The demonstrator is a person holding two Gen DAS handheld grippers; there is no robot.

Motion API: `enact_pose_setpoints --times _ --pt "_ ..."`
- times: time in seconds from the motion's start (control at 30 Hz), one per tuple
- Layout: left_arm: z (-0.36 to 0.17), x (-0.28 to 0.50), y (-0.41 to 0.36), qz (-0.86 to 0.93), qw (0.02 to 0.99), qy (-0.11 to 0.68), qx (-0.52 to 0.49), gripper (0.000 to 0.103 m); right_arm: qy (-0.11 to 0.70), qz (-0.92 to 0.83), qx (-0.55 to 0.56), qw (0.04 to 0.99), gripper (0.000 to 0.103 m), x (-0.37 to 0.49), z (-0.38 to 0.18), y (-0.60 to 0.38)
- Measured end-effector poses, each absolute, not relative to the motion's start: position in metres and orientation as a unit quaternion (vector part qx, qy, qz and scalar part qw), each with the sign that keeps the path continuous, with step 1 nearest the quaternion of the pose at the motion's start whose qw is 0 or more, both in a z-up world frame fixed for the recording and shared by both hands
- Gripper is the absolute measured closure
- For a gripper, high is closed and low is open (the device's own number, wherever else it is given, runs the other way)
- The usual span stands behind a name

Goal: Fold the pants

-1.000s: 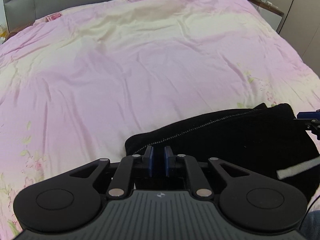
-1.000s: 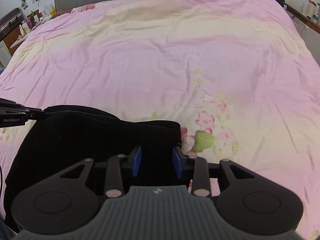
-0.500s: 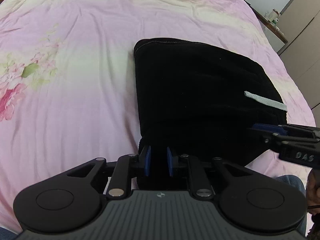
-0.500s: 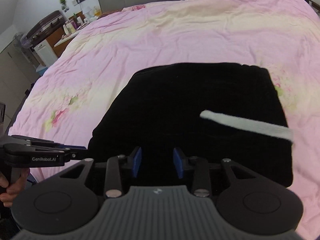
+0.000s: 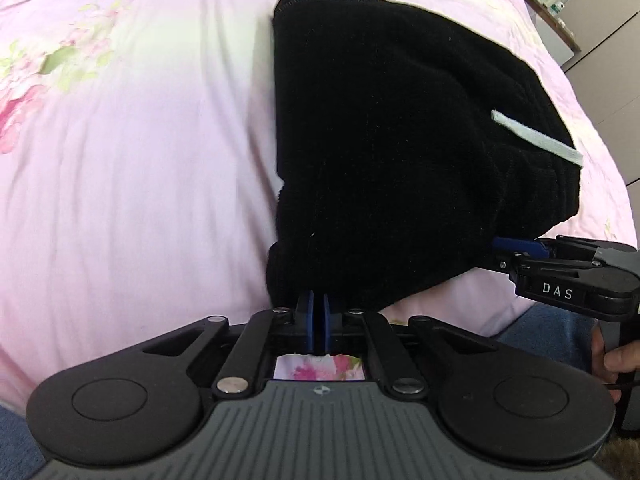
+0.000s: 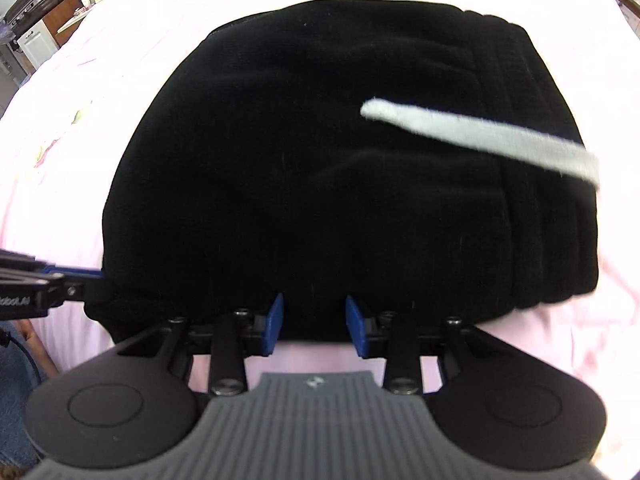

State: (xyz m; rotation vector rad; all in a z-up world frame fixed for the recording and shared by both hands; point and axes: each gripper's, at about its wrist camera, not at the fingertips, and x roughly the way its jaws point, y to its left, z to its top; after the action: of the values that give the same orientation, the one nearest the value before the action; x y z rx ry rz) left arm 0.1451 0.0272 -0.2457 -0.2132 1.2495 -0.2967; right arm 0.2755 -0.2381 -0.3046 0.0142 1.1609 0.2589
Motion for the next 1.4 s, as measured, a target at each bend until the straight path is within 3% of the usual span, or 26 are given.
enact_pose_setpoints --times 0.13,0.37,0.5,0.53,0.57,0.67,0.9,1.0,1.2,1.33,1.4 --pt "-0.227 0.126 0.021 -0.138 0.807 0.574 0.003 0.091 0.534 0.124 0.013 0.836 0.067 0.266 -0.293 -0.246" --pt "-0.244 0.111 0.003 -0.16 0.815 0.554 0.062 0.05 0.511 0.117 0.009 0.851 0.063 0.252 -0.28 -0.267" --pt "-0.264 0.121 -0.008 -0.126 0.815 0.561 0.074 0.049 0.499 0.112 0.013 0.859 0.06 0.249 -0.276 -0.277" --pt "-0.266 0.124 -0.009 -0.125 0.814 0.565 0.06 0.059 0.495 0.112 0.015 0.862 0.059 0.249 -0.274 -0.279" --pt "-0.265 0.124 -0.01 -0.132 0.813 0.566 0.047 0.078 0.491 0.111 0.015 0.864 0.056 0.249 -0.273 -0.282" --pt "-0.26 0.116 -0.018 -0.118 0.818 0.557 0.086 0.09 0.476 0.096 -0.004 0.874 0.054 0.251 -0.264 -0.294" --pt "-0.275 0.113 -0.011 -0.069 0.783 0.608 0.107 0.103 0.479 0.075 0.022 0.874 0.056 0.265 -0.259 -0.331" --pt "-0.28 0.106 0.006 -0.054 0.775 0.623 0.09 0.103 0.491 0.056 0.01 0.869 0.056 0.269 -0.262 -0.336" --pt "-0.233 0.113 0.022 -0.094 0.8 0.591 0.041 0.103 0.499 0.04 0.044 0.865 0.057 0.261 -0.257 -0.363" --pt "-0.197 0.136 0.021 -0.116 0.83 0.545 0.02 0.103 0.47 0.043 0.056 0.88 0.076 0.259 -0.237 -0.369" --pt "-0.184 0.151 0.019 -0.122 0.845 0.52 0.016 0.102 0.457 0.057 0.069 0.885 0.08 0.264 -0.227 -0.37"
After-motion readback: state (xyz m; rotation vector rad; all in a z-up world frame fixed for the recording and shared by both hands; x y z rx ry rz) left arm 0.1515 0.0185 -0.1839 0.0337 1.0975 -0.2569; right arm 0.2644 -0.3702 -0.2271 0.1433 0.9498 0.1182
